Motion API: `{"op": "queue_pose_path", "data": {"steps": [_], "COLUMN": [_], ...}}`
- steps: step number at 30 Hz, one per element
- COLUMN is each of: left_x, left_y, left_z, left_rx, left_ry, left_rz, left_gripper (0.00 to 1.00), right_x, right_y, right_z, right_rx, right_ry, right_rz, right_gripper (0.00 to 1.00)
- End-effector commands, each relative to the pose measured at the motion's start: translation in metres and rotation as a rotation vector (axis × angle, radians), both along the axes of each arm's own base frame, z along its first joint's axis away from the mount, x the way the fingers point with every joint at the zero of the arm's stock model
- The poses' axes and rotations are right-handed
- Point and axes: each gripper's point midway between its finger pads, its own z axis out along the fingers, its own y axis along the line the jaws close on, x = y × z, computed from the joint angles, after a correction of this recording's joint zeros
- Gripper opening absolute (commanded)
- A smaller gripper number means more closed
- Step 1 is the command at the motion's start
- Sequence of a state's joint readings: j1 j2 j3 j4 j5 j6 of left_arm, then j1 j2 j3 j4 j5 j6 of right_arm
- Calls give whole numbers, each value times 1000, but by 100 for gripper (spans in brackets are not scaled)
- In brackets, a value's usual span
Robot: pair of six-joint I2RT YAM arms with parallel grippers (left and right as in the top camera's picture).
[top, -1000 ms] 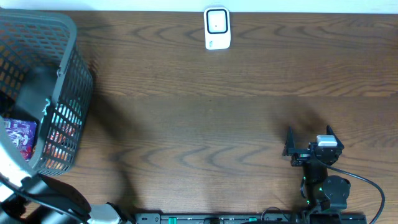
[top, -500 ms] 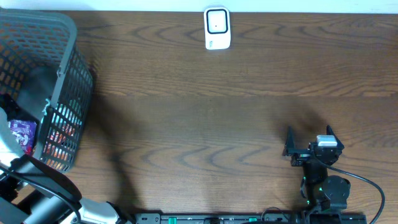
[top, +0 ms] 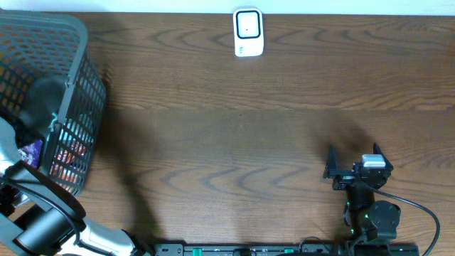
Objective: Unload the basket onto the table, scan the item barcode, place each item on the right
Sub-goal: 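Reach the left gripper into the basket and grasp the purple snack pack, then lift the purple pack out and place it on the table near the scanner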
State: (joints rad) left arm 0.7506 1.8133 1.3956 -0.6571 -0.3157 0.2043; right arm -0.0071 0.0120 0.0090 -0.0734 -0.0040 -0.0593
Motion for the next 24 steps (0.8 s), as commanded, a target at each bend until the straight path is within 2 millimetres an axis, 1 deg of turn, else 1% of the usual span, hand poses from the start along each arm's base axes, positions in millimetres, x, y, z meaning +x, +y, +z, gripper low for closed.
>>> {"op": "queue_pose_path", "data": {"steps": [1, 3, 6, 9, 12, 14, 16, 19, 20, 22, 23, 24], "left_x": [3, 3, 3, 5, 10, 15, 20, 33, 39, 43, 41, 39], "left_y": [-6, -6, -8, -9, -14, -19, -26, -44, -54, -65, -68, -70], "left_z": [-13, -12, -4, 17, 55, 84, 118, 167, 191, 220, 231, 237], "left_rx": [-53, -51, -40, -6, 49, 98, 146, 140, 130, 136, 152, 164], "left_ry": [-3, -2, -13, -84, -208, -283, -396, -642, -750, -861, -888, -899], "left_rz": [-17, -16, -19, 24, 81, 75, 80, 89, 68, 28, 17, 10], "left_gripper": [31, 7, 7, 7, 7, 7, 7, 7, 7, 7, 8, 17], "right_x": [0, 0, 0, 0, 0, 0, 0, 0, 0, 0, 0, 0], "right_y": [2, 2, 2, 2, 2, 2, 2, 2, 2, 2, 2, 2], "right_z": [-1, -1, -1, -1, -1, -1, -1, -1, -1, -1, -1, -1], "right_rx": [-5, -5, -5, -5, -5, -5, -5, -5, -5, -5, -5, -5], "right_ry": [0, 0, 0, 0, 0, 0, 0, 0, 0, 0, 0, 0], "right_rz": [9, 9, 9, 9, 9, 9, 9, 9, 9, 9, 9, 9], "right_gripper": [99, 99, 99, 99, 99, 99, 99, 99, 99, 99, 99, 99]}}
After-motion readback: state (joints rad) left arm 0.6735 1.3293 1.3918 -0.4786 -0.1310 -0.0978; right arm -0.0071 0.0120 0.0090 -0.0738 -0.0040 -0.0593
